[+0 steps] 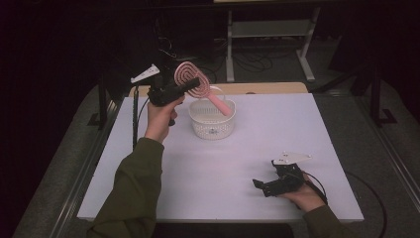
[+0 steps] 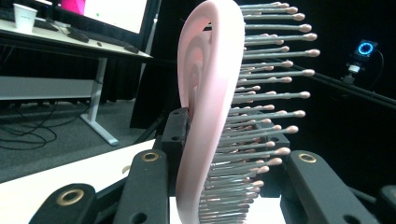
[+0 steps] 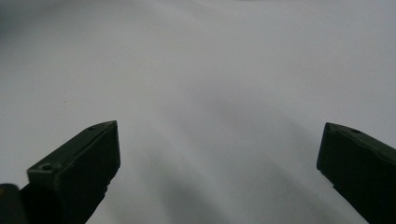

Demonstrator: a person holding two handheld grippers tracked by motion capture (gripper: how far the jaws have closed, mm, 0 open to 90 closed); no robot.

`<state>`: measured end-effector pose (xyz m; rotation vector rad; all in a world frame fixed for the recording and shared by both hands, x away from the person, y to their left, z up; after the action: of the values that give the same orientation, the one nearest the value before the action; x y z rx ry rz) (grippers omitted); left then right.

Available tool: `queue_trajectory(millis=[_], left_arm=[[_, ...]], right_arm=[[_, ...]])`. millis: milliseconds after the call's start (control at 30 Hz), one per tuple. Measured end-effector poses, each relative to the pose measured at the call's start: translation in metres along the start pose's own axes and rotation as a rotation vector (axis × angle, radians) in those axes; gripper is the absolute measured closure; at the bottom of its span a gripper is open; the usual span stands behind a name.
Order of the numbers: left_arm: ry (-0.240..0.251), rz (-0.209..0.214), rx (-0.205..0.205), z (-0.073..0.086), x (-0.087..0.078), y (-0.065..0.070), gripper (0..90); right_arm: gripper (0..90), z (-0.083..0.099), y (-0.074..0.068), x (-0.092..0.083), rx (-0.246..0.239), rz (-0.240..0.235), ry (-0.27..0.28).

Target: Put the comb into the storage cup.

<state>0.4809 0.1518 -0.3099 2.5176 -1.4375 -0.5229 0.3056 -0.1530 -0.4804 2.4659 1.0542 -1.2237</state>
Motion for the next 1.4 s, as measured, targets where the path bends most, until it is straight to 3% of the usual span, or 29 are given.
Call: queue_trajectory(millis=[333,667,1400], left_arm=[[-0.038,-0.042,-0.011,0.013,0.013,-0.009,63.9],[-0.043,-0.074,-0.065,0.033,0.018,-0.023,64.0],[-0.089,-0.09,-0.112,0.064,0.035,-0.03,63.9]], right_arm=[[0.0,0.0,0.0,0.0,0.0,0.001,0.0],[0.0,0.0,0.0,0.0,0.001,0.0,0.0],[0.0,0.0,0.0,0.0,-0.002,-0.002,-0.001]])
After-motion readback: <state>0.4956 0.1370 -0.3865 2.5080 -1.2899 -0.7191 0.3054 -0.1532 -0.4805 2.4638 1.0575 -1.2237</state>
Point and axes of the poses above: each handheld gripper's, and its own axes: x roughly forward along the jaws, z roughly out of its underside, y roughly to its right, the point moved 5 cm from there along x, roughly forward along the jaws, and after that the axes turned 11 degrees about -y, right-handed, at the moved point
